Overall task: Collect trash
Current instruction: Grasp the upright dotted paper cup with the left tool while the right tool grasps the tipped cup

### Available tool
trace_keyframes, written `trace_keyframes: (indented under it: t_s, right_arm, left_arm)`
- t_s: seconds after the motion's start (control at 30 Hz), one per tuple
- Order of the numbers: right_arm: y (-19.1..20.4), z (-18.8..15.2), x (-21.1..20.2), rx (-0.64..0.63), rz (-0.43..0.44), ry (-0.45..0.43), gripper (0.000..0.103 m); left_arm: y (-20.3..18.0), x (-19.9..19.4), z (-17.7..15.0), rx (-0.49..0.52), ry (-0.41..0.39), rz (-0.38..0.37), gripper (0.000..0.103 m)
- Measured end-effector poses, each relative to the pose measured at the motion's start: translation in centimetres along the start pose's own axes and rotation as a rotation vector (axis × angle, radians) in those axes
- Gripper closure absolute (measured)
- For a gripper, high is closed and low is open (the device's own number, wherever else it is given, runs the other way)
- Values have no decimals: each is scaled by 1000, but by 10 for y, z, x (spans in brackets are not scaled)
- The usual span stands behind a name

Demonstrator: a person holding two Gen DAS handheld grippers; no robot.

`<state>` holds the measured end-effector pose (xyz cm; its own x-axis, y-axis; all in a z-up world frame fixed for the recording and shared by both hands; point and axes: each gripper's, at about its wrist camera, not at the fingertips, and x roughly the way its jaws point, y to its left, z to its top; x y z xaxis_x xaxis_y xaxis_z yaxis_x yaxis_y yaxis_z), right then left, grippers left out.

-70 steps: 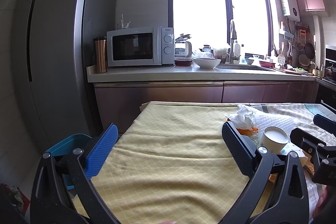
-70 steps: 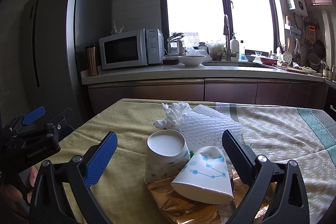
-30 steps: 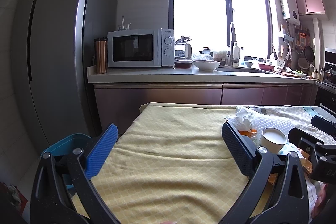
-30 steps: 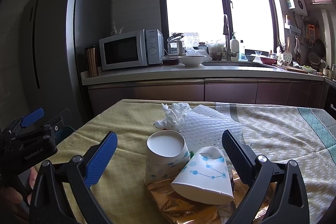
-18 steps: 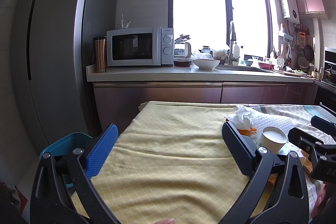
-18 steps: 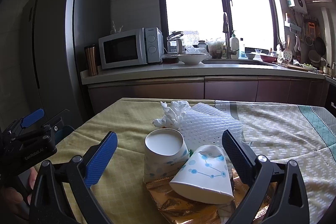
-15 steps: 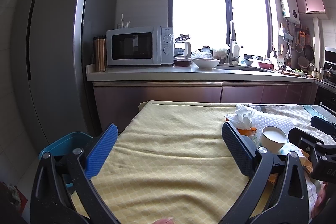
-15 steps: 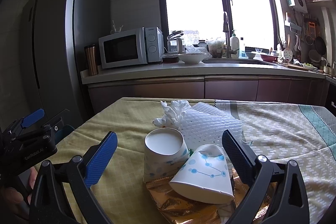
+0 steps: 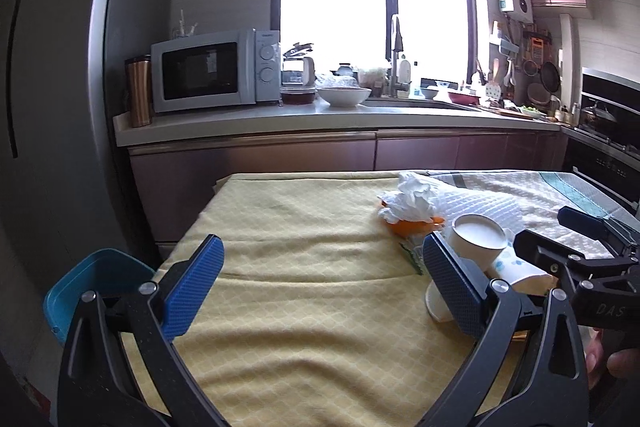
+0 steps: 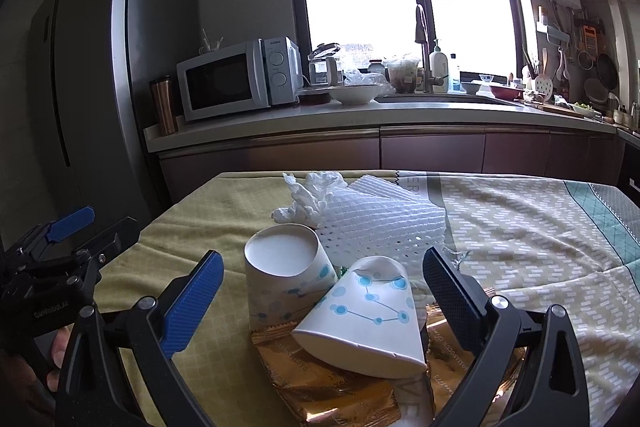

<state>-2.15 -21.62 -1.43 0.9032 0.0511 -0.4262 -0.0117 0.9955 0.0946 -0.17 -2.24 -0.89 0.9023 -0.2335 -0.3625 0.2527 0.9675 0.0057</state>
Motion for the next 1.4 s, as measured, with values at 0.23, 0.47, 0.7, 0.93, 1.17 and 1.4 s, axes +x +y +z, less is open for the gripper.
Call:
trace_keyframes:
  t_s: [0.23, 0.47, 0.7, 0.93, 1.17, 1.4]
  right_arm:
    - [-22, -7, 1, 34, -7, 44, 8]
    - [-33, -21, -2, 17, -8, 95, 19]
    - [-40, -32, -3, -17, 0, 138, 22]
    - [-36, -38, 1, -90, -18, 177, 34]
    - [-33, -36, 10, -119, -18, 187, 68]
    - [-30, -26, 6, -108, 9, 160, 98]
  left_arm:
    - [-33, 18, -2, 75, 59, -179, 5]
    - [-60, 40, -7, 152, 117, -293, 14]
    - [-79, 71, -13, 205, 212, -395, 29]
    - [-81, 88, -13, 203, 273, -458, 59]
    - [-75, 82, -11, 181, 261, -448, 60]
    - [-50, 66, -4, 126, 237, -420, 60]
